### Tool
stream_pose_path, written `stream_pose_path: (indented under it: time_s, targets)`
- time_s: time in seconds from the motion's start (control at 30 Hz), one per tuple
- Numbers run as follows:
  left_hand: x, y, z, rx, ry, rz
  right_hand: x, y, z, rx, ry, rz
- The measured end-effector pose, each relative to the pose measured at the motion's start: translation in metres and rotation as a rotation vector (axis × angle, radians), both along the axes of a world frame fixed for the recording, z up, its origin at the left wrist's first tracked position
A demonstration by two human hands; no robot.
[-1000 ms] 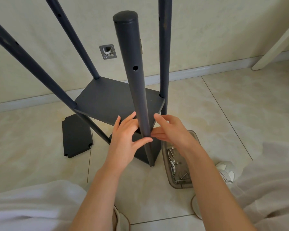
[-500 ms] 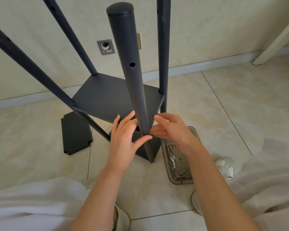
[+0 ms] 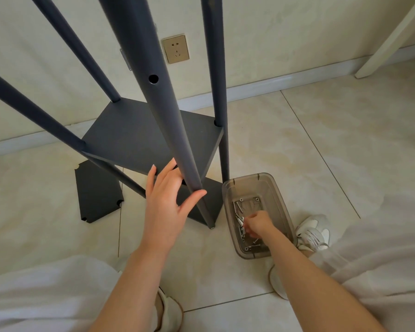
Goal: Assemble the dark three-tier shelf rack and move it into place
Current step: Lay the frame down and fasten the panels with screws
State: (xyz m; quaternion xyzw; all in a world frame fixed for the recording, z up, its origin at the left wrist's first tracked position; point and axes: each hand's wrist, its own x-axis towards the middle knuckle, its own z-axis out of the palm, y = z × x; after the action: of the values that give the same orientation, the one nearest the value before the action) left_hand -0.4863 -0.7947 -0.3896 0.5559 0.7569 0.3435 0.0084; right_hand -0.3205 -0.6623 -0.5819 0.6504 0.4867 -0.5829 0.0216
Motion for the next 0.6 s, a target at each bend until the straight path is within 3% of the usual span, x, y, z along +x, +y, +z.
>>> stream_pose_path:
  time_s: [0.17,0.6]
  targets:
    - [-0.001,0.001,-0.002,0.037,0.015,-0.004,-0.002,0.022,-0.015,0.141,-0.123,0.27]
    - [-0.001,0.003,-0.001,0.071,0.078,-0.019,0.009,0.028,-0.046,0.344,-0.17,0.62]
